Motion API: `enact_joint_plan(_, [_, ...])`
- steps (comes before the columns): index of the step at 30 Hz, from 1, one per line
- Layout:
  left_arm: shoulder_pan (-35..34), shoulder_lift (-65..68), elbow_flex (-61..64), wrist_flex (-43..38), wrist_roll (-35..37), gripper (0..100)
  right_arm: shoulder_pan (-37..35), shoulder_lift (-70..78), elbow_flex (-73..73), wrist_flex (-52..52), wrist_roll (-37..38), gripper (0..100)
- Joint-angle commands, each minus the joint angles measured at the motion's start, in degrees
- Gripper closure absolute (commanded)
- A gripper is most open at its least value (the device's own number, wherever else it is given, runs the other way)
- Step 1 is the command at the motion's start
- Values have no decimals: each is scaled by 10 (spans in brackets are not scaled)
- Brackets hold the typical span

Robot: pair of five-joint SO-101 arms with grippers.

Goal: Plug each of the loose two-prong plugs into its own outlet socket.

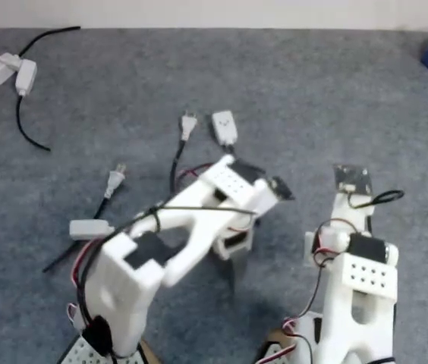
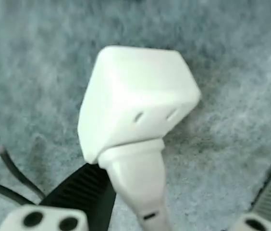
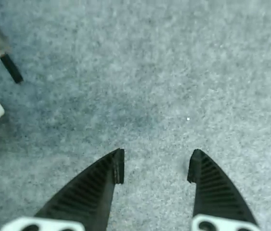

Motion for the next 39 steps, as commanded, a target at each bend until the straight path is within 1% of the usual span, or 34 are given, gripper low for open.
enact_joint_plan(1, [-25,11,-143,72,-7,565,4,-13,5,-8,7,783])
enact_joint_plan(4, [-34,12,-233,162,-8,565,-7,-14,17,-26,7,783])
enact_joint_plan(6, [-43,12,-272,181,-8,565,-20,-14,22,-26,8,783])
enact_joint_plan(8, [-57,12,-293,182,-9,565,-26,-14,22,-24,8,783])
enact_joint_plan(12, [-71,17,-291,182,-34,565,-26,-14,22,-24,8,783])
enact_joint_plan(15, [-67,18,-269,182,-40,565,-26,-13,22,-25,8,783])
enact_joint_plan(16, [-65,18,-264,182,-54,565,-26,-13,22,-25,8,783])
enact_joint_plan(19, [-44,18,-261,181,-120,565,-27,-13,22,-27,8,783])
enact_joint_plan(22, [-18,18,-261,154,-193,565,-27,-14,22,-27,9,783])
enact_joint_plan(24, [0,18,-261,142,-226,565,-27,-14,22,-27,9,783])
enact_joint_plan(28, [28,40,-264,125,-239,565,-27,-14,22,-27,9,783])
enact_joint_plan(31, [27,76,-264,103,-239,566,-27,-14,22,-27,9,783])
enact_joint_plan(34, [17,112,-265,78,-251,625,-27,-14,22,-25,9,783])
enact_joint_plan(39, [1,134,-266,56,-280,787,-46,-14,22,-23,9,783])
